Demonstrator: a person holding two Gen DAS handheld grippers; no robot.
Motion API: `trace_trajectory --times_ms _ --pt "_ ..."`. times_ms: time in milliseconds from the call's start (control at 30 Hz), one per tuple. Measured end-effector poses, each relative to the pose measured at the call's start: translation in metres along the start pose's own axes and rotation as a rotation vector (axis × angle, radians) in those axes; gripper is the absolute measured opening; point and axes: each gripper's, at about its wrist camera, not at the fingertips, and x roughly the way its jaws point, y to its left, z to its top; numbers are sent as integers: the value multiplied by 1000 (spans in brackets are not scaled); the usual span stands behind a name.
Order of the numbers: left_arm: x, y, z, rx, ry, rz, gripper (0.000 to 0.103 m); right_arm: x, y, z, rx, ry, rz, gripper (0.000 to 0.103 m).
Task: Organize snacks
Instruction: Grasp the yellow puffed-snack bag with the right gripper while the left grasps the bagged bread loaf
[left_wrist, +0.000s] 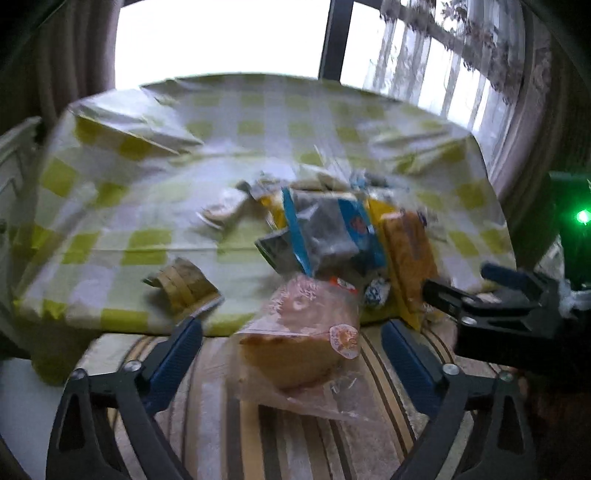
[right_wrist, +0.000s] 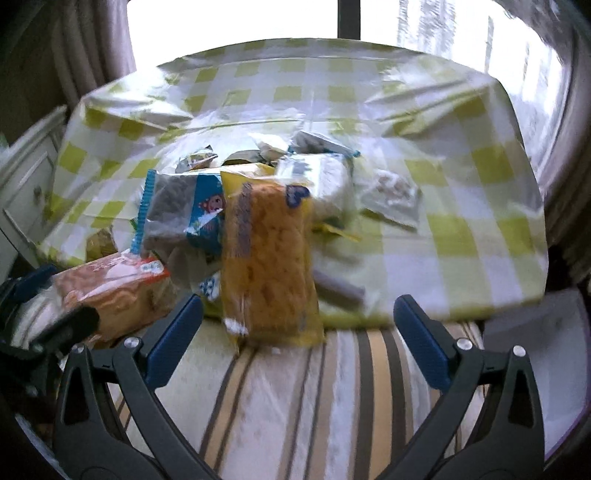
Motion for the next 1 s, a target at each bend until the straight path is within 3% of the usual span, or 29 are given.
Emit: trace_trajectory --times_ms 33,100,167,233,333,767,1000 --pt "4 0 1 0 19 1 89 5 4 3 -16 5 -7 102" --pt "12 2 -1 -7 52 -11 70 12 11 7 -50 17 -15 96" --pt "12 2 -3 -5 60 -37 65 21 18 9 -80 39 -20 87" --pt "11 0 -5 7 61 -39 61 30 22 8 -98 73 -11 70" --pt "9 0 -9 -2 61 -43 57 27 19 4 -99 67 13 55" --pt "-19 -1 -23 -70 9 -100 55 -13 0 -12 -23 -15 102 53" --pt "-27 -26 -18 -37 -19 -164 54 -40 -31 -23 64 -56 98 52"
